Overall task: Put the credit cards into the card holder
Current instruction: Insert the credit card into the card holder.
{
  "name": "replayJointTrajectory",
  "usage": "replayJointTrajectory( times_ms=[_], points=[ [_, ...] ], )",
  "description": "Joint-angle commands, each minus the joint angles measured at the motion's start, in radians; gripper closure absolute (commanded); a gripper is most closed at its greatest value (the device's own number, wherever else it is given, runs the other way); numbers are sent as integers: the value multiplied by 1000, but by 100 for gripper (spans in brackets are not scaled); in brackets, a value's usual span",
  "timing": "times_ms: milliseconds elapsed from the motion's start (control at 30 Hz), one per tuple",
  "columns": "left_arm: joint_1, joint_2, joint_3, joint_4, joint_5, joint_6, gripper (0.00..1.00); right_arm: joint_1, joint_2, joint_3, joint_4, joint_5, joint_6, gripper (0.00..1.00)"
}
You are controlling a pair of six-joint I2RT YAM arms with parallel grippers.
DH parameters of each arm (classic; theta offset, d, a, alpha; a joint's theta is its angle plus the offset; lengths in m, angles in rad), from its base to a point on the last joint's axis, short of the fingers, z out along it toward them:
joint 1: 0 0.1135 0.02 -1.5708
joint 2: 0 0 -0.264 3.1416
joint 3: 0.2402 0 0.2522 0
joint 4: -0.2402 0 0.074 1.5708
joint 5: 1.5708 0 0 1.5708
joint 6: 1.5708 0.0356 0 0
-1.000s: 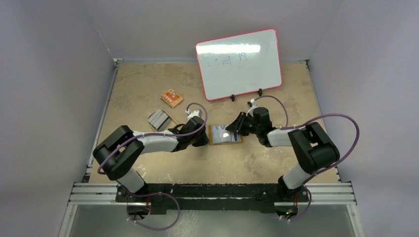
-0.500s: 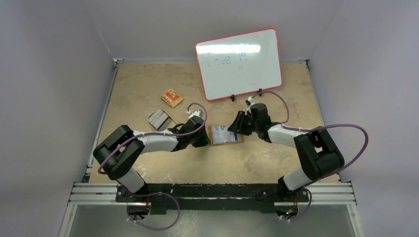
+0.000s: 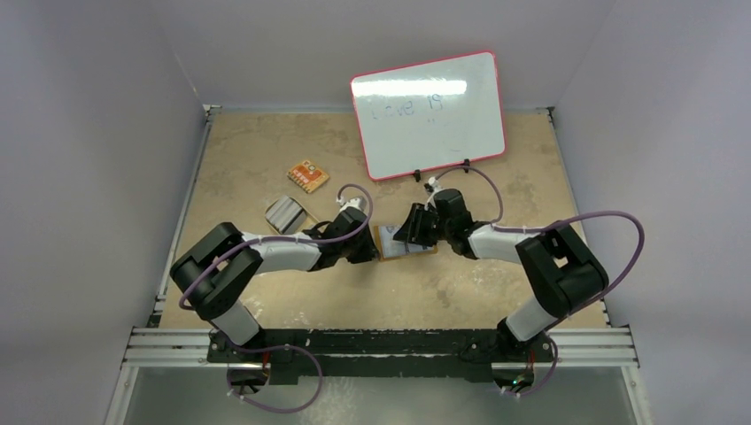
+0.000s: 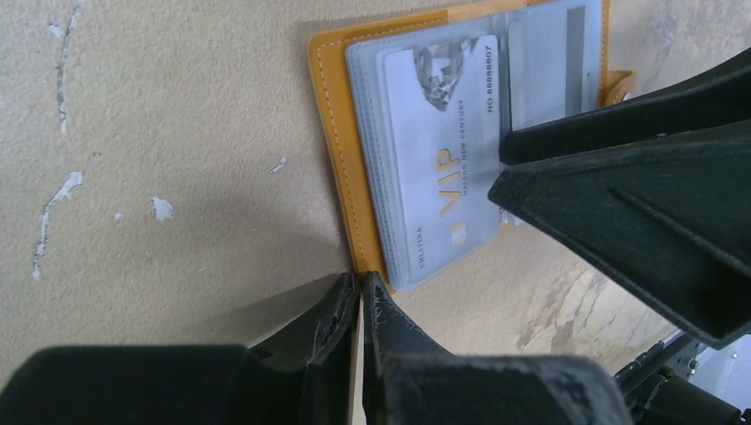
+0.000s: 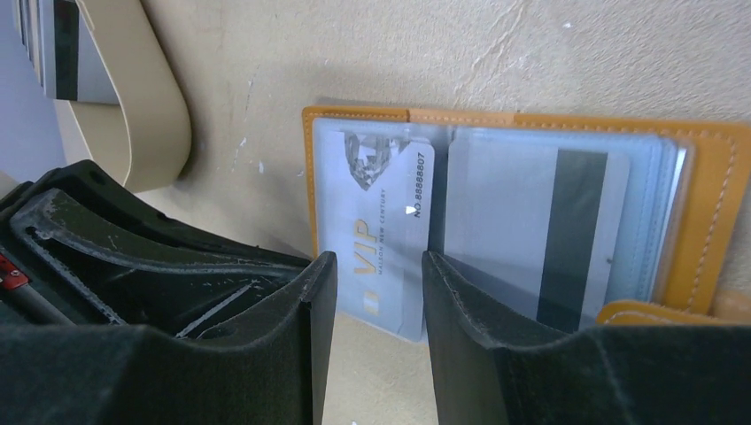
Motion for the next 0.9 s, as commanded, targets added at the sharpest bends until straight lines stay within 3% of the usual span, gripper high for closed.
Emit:
replayJointTrajectory(
  times_ms=[0,133,267,433,600,867],
  points=[
    [6,32,35,7,4,25,95,20,21,-21,86,-69,68,57],
    [6,21,49,-14,-10,32,95,26,32,-29,118,-84,73,58],
    [6,-14,66,-63,-30,40,94,25,0,10,8,-72,17,58],
    [19,-106,51,-79,-58,23,79,15,-99,78,-171,58,-66,57],
    [32,-160,15,-10,-42,-9,59,13,-98,201,-398,281,-177,52],
    [47,-118,33,15,-14,-14,50,13,-24,307,-590,500,-198,47]
  ],
)
